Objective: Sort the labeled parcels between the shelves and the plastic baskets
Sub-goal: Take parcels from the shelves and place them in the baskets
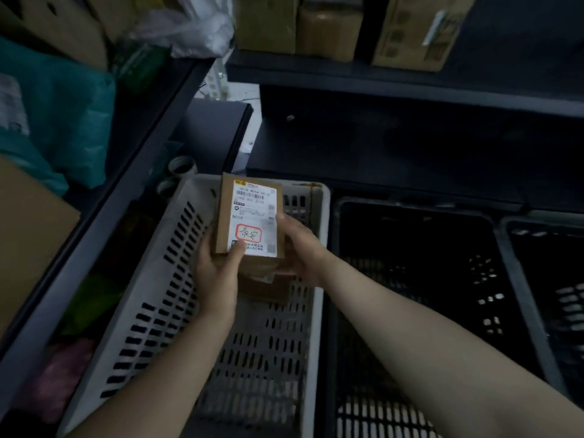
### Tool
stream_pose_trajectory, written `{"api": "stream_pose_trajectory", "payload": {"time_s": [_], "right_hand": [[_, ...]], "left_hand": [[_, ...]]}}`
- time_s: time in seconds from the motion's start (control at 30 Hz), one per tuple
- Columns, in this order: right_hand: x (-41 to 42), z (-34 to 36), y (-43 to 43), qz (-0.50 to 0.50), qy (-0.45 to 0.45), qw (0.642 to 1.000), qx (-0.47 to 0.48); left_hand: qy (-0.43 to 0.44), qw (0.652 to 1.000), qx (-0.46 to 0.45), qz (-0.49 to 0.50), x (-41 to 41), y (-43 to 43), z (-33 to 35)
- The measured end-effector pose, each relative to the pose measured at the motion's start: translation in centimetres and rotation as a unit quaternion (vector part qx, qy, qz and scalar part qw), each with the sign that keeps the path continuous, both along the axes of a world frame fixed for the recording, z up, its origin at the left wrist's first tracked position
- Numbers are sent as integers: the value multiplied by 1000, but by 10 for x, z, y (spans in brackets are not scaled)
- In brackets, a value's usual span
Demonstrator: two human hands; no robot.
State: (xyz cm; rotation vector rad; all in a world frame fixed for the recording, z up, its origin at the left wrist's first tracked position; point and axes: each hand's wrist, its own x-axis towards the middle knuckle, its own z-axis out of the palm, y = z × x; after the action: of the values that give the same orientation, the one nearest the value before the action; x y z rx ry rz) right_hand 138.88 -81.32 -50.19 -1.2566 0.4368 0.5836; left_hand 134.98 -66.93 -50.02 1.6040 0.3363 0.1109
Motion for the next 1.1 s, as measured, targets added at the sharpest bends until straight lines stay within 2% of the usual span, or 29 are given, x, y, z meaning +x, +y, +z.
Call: {"api": "stream_pose_trajectory", "payload": {"time_s": [0.13, 0.3, 0.57, 0.7, 0.87, 1.1], "right_hand": [[-15, 30, -51, -14, -48, 999, 1], [-41, 48, -119, -33, -95, 994, -53], [-105, 55, -269, -170, -118, 974, -91], [-155, 48, -359, -244, -112, 958, -104], [-220, 16, -460, -346, -82, 927, -122], [-276, -34, -524, -360, 12, 922, -143]], "left_hand": [[-2, 1000, -13, -19, -4, -53, 18], [1, 998, -12, -66, -21, -123, 35], [24, 980, -20, -198, -51, -250, 41], [19, 965, 69, -250, -68, -318, 29], [8, 912, 201, -359, -94, -394, 8], [-4, 856, 296, -424, -118, -465, -3]]}}
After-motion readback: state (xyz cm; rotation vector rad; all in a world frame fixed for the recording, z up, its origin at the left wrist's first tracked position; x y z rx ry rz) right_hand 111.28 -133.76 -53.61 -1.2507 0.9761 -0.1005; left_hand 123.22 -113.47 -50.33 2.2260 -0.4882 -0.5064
